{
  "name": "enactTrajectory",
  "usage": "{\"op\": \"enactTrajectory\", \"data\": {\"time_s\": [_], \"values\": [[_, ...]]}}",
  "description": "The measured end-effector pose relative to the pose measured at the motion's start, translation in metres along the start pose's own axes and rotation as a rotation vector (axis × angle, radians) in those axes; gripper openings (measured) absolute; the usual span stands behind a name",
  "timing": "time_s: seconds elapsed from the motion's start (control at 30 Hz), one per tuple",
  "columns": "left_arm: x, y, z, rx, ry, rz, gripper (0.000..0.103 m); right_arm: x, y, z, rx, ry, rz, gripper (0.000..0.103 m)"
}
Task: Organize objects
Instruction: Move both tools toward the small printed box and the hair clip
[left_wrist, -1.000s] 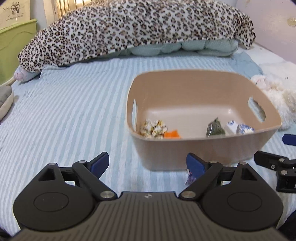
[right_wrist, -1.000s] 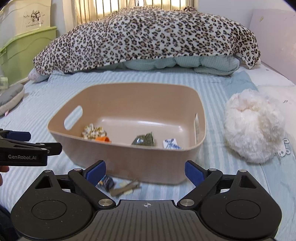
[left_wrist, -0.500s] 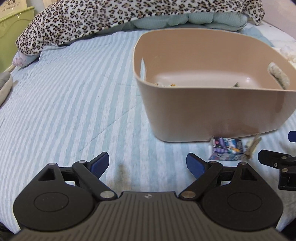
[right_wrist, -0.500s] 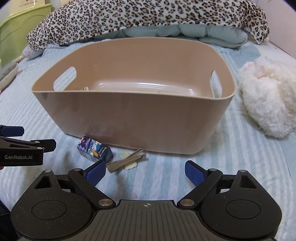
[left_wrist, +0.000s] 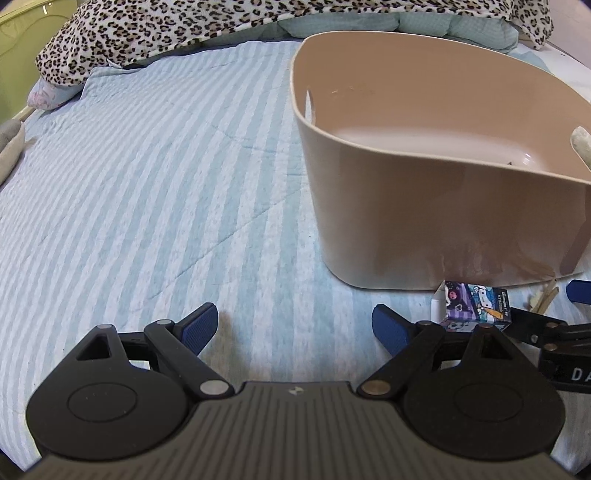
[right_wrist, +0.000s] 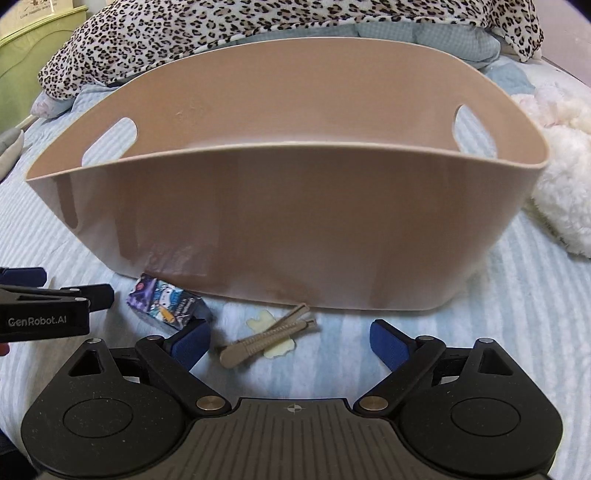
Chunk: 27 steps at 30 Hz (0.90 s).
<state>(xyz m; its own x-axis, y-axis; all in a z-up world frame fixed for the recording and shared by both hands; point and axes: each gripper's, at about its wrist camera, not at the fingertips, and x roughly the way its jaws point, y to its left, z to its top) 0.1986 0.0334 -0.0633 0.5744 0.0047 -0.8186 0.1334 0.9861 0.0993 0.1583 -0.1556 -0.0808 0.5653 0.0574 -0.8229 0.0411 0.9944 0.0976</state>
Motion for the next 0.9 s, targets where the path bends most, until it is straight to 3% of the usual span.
{"op": "enactTrajectory", "data": {"time_s": [0.37,0.9], "values": [[0.005,0.002,0.003,0.002,0.003,0.002,0.091,0.011,0.015,-0.004,-0.084,-0.007,-0.051,0.103],[-0.009,-0.002,0.003,-0.021,-0.014,-0.031,0.091,-0.002,-0.001,-0.016,-0.072,0.008,-0.116,0.102]]}}
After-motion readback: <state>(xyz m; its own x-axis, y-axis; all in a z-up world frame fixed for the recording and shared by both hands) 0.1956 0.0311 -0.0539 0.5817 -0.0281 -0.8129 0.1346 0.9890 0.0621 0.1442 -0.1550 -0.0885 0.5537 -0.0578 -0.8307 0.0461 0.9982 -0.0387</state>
